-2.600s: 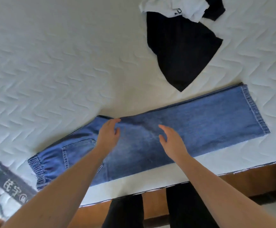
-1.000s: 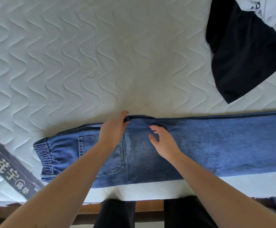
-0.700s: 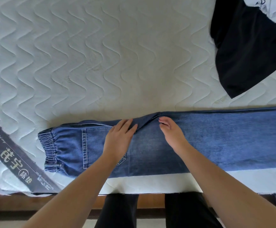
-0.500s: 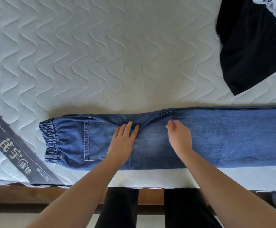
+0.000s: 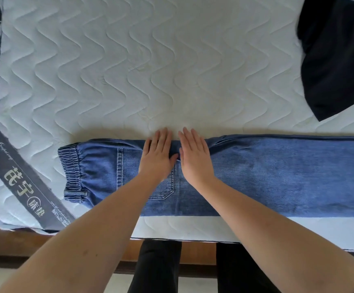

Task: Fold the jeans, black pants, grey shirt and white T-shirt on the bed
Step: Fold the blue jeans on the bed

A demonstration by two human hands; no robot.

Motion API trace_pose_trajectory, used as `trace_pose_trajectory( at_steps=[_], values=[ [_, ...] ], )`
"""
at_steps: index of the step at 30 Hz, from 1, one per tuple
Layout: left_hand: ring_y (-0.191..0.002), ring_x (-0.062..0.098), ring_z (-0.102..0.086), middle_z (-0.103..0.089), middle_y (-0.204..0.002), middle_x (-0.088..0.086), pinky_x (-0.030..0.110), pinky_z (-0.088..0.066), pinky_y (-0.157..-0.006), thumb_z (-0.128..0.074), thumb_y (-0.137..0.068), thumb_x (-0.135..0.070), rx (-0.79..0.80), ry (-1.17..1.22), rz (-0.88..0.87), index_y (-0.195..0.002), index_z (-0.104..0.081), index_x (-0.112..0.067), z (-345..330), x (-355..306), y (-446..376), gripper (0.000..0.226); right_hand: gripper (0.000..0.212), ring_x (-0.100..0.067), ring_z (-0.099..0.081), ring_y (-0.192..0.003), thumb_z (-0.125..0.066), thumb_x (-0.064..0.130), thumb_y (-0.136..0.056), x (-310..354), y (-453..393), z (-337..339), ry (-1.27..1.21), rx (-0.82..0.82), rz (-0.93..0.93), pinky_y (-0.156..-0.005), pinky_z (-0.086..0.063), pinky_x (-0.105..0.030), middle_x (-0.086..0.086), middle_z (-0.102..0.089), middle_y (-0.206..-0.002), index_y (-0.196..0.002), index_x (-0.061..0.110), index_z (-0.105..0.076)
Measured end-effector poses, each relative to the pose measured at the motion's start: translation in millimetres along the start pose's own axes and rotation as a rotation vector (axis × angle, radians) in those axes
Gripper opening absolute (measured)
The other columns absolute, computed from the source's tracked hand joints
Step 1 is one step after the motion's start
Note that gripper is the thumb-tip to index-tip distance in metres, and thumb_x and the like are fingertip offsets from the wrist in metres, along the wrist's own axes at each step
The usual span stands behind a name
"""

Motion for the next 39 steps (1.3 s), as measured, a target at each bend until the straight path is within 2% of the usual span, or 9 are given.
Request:
trace_pose_trajectory(
  at_steps=[2, 5, 15, 19, 22, 25, 27, 31, 39],
  values=[
    [-0.148, 0.019, 0.018, 0.017, -0.162, 0.000, 0.042, 0.010, -0.121, -0.010, -0.099, -0.058, -0.004, -0.047, 0.020, -0.152, 0.015, -0.022, -12.6, 5.1, 8.0, 0.069, 0.054, -0.023, -0.012, -0.150, -0.035, 0.031, -0.105, -3.6, 4.4, -19.5, 0.108, 0.104, 0.069, -0.121, -0.004, -0.038, -0.005, -0.018, -0.162, -0.154, 0.012, -0.021],
    [-0.147, 0.019, 0.023, 0.019, -0.161, 0.001, 0.044, 0.011, -0.121, 0.001, -0.098, -0.058, -0.037, -0.099, 0.006, -0.151, 0.020, -0.025, -27.0, 9.0, 13.3, 0.066, 0.064, -0.023, -0.018, -0.149, -0.024, 0.051, -0.102, -24.6, 12.7, -29.6, 0.198, 0.100, 0.055, -0.122, -0.011, -0.041, -0.006, -0.021, -0.161, -0.154, 0.014, -0.023],
    [-0.144, 0.023, 0.030, 0.038, -0.155, 0.001, 0.045, 0.016, -0.119, 0.007, -0.096, -0.058, 0.008, -0.138, 0.012, -0.145, 0.034, -0.029, -32.7, 12.7, 8.5, 0.063, 0.078, -0.017, 0.015, -0.149, 0.009, 0.071, -0.090, -153.6, 50.2, -6.9, 0.248, 0.142, -0.347, -0.121, 0.007, -0.040, 0.002, 0.028, -0.158, -0.147, 0.023, 0.030],
    [-0.148, 0.028, 0.021, 0.032, -0.157, 0.008, 0.050, 0.008, -0.120, 0.001, -0.098, -0.054, -0.007, -0.183, -0.001, -0.148, 0.029, -0.032, -23.1, 6.5, 10.6, 0.061, 0.076, -0.018, 0.018, -0.148, 0.010, 0.072, -0.087, -173.3, 53.3, -3.1, 0.208, 0.191, -0.337, -0.118, 0.013, -0.039, 0.005, 0.041, -0.150, -0.138, 0.027, 0.042],
    [-0.151, 0.028, 0.007, 0.019, -0.161, 0.009, 0.053, 0.000, -0.120, -0.028, -0.101, -0.040, -0.018, -0.244, -0.198, -0.153, 0.018, -0.032, -13.4, -13.6, 17.4, 0.069, 0.078, -0.019, 0.016, -0.149, -0.004, 0.069, -0.090, -172.0, 50.6, 2.6, 0.169, 0.231, -0.302, -0.119, 0.010, -0.040, 0.002, 0.034, -0.154, -0.142, 0.025, 0.035],
    [-0.151, 0.024, -0.003, 0.008, -0.162, 0.005, 0.049, -0.004, -0.121, -0.045, -0.095, -0.031, 0.044, -0.275, -0.435, -0.157, -0.003, -0.028, -9.2, -47.2, 23.8, 0.075, 0.074, -0.018, 0.006, -0.150, -0.020, 0.058, -0.097, -168.5, 58.6, 22.7, 0.127, 0.140, -0.239, -0.120, 0.003, -0.039, 0.000, 0.011, -0.163, -0.154, 0.021, 0.010],
    [-0.151, 0.022, -0.007, 0.000, -0.163, 0.003, 0.046, -0.007, -0.122, -0.040, -0.097, -0.031, 0.038, -0.280, -0.467, -0.156, -0.016, -0.023, -5.6, -67.9, 24.9, 0.064, 0.071, -0.018, 0.002, -0.151, -0.028, 0.052, -0.100, -171.6, 74.5, 37.2, 0.097, 0.069, -0.236, -0.121, -0.001, -0.039, -0.001, 0.003, -0.164, -0.156, 0.019, 0.002],
    [-0.147, 0.020, -0.025, -0.030, -0.158, 0.003, 0.042, -0.019, -0.121, -0.024, -0.100, -0.034, -0.034, -0.190, -0.438, -0.151, -0.035, -0.018, 11.9, -103.3, 18.1, 0.054, 0.069, -0.017, 0.001, -0.151, -0.031, 0.049, -0.101, -198.2, 113.4, 51.7, 0.060, 0.065, -0.290, -0.121, -0.002, -0.038, 0.000, 0.000, -0.164, -0.156, 0.020, 0.001],
    [-0.146, 0.022, -0.027, -0.028, -0.159, 0.005, 0.040, -0.023, -0.119, -0.018, -0.099, -0.039, -0.025, -0.190, -0.583, -0.152, -0.030, -0.015, 16.9, -198.9, -9.5, 0.059, 0.066, -0.019, -0.005, -0.150, -0.036, 0.044, -0.102, -308.9, 177.9, 77.2, -0.082, -0.003, -0.571, -0.121, -0.006, -0.038, 0.000, -0.009, -0.164, -0.156, 0.020, -0.005]
  ],
)
Point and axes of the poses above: each hand's wrist, its own y-axis away from the middle knuckle, its own z-axis out of the back of the hand, x = y × z, the point moved 5 cm from there along -y, towards the middle knuckle
